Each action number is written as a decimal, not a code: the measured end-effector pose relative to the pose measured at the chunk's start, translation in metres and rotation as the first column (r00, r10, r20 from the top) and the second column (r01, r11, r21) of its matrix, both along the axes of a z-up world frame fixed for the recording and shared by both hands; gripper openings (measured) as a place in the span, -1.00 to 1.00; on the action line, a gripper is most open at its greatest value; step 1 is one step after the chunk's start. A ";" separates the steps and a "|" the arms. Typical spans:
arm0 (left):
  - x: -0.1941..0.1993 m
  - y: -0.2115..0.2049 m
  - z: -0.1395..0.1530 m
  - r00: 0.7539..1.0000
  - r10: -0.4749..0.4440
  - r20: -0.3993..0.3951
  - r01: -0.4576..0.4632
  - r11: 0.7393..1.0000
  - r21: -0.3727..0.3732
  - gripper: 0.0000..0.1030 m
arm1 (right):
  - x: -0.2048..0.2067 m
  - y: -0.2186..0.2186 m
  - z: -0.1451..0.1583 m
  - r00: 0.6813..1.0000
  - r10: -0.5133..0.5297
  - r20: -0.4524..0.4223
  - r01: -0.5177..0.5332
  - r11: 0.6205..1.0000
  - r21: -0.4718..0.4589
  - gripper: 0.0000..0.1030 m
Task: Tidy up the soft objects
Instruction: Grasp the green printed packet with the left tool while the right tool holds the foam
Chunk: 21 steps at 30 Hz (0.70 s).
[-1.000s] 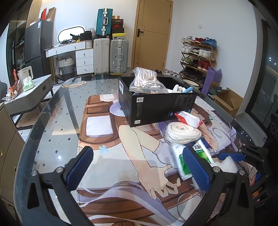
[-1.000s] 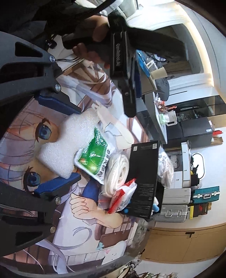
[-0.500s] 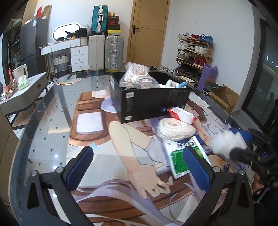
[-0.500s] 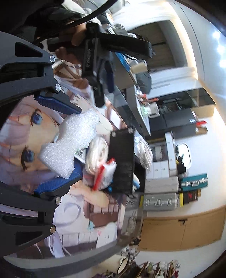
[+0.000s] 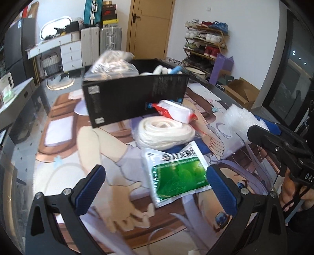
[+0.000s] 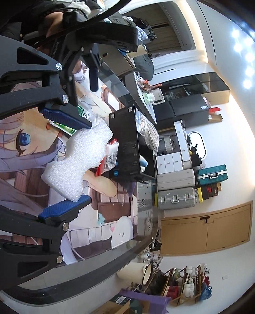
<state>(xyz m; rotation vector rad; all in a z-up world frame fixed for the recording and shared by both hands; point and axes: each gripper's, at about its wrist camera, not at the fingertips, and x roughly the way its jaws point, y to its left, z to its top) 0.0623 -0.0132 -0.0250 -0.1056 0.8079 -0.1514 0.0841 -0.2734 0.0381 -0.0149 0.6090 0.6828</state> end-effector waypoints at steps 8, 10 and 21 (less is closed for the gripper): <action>0.015 -0.022 -0.003 0.998 -0.014 -0.061 0.015 1.000 0.017 1.00 | 0.001 -0.008 0.001 1.000 -0.027 -0.004 0.028 1.000 0.011 0.34; 0.018 -0.027 -0.004 0.997 -0.016 -0.075 0.019 0.999 0.036 1.00 | 0.002 -0.008 0.001 0.999 -0.031 -0.005 0.031 0.999 0.013 0.34; 0.026 -0.048 -0.010 0.994 -0.016 -0.109 0.032 0.990 0.140 0.96 | 0.000 -0.005 0.000 1.000 -0.027 -0.002 0.027 1.000 0.005 0.34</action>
